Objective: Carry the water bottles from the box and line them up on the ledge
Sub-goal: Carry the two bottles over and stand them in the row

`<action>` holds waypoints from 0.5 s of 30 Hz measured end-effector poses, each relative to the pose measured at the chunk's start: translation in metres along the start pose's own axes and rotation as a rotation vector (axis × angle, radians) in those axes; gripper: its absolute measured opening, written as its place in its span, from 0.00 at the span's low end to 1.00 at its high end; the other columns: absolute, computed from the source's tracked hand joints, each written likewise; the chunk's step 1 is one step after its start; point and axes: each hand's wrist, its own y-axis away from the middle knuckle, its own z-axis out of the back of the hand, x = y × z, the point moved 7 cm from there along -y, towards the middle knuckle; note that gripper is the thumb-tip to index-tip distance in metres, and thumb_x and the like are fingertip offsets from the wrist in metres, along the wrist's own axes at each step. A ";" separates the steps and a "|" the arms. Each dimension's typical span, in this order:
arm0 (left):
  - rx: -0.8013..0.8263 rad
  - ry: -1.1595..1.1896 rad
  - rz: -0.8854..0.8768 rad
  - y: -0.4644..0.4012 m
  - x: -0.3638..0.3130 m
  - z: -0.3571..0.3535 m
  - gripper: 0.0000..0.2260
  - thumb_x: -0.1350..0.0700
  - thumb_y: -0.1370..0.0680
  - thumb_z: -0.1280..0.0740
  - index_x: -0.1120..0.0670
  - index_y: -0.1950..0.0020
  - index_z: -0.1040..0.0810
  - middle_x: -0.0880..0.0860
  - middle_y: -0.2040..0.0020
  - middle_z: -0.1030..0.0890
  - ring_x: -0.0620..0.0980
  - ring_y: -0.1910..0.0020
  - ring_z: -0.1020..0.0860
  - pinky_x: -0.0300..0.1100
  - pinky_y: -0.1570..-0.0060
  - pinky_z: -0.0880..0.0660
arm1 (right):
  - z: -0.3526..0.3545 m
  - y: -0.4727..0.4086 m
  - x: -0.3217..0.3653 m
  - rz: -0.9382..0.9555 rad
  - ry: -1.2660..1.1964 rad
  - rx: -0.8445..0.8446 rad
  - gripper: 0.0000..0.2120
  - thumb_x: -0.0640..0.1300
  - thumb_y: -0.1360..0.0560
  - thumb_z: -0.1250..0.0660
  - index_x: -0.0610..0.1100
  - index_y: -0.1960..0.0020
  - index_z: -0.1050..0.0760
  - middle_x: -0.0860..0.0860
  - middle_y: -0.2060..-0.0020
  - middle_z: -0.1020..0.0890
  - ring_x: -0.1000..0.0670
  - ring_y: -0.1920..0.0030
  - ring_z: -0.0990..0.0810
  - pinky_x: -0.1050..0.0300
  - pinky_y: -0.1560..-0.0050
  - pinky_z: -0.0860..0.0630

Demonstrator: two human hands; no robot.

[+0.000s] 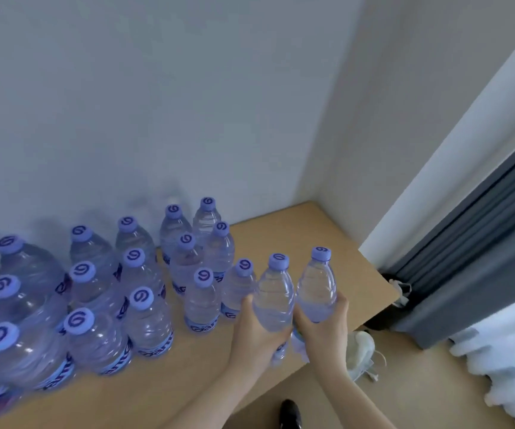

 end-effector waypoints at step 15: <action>-0.427 -0.035 0.023 -0.120 0.004 -0.055 0.09 0.57 0.37 0.38 0.58 0.72 0.37 0.58 0.79 0.35 0.50 0.79 0.38 0.42 0.77 0.40 | -0.029 -0.178 0.005 0.190 -0.110 0.401 0.16 0.42 0.35 0.28 0.46 0.60 0.37 0.52 0.75 0.35 0.52 0.72 0.37 0.55 0.74 0.35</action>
